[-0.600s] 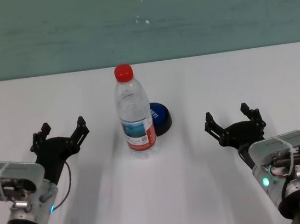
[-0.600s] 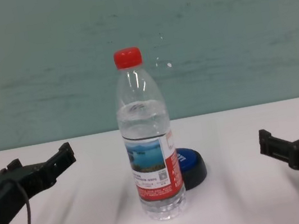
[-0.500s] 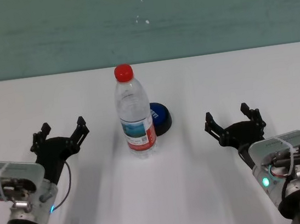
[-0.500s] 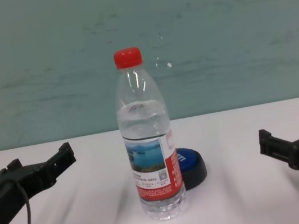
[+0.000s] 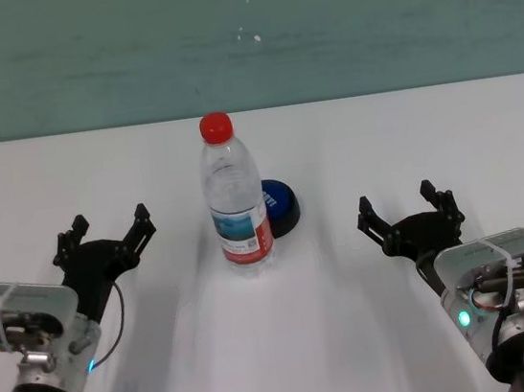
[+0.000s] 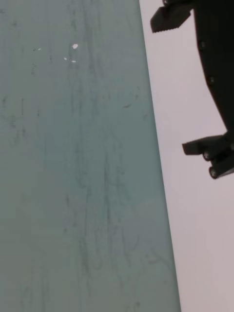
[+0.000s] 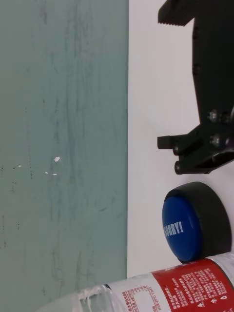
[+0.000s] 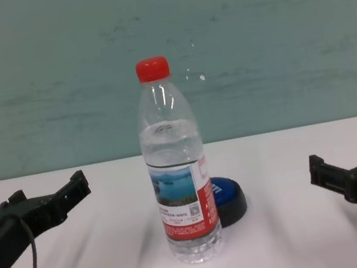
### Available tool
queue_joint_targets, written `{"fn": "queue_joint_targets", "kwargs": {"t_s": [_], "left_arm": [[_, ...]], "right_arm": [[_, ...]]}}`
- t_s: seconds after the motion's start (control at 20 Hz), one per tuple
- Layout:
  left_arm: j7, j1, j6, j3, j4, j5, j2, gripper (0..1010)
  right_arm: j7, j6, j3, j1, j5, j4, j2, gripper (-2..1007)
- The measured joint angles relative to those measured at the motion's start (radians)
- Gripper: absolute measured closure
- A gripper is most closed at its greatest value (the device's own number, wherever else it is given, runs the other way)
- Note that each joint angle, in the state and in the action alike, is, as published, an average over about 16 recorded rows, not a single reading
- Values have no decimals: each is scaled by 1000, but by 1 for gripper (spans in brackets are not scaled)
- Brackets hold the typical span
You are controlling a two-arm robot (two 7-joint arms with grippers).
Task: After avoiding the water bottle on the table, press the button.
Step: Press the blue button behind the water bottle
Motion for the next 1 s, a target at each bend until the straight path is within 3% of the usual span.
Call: {"fn": "queue_joint_targets", "kwargs": {"t_s": [1.0], "left_arm": [[0,0,0,0,0,0,0,0]], "right_arm": [[0,0,0,0,0,0,0,1]]}}
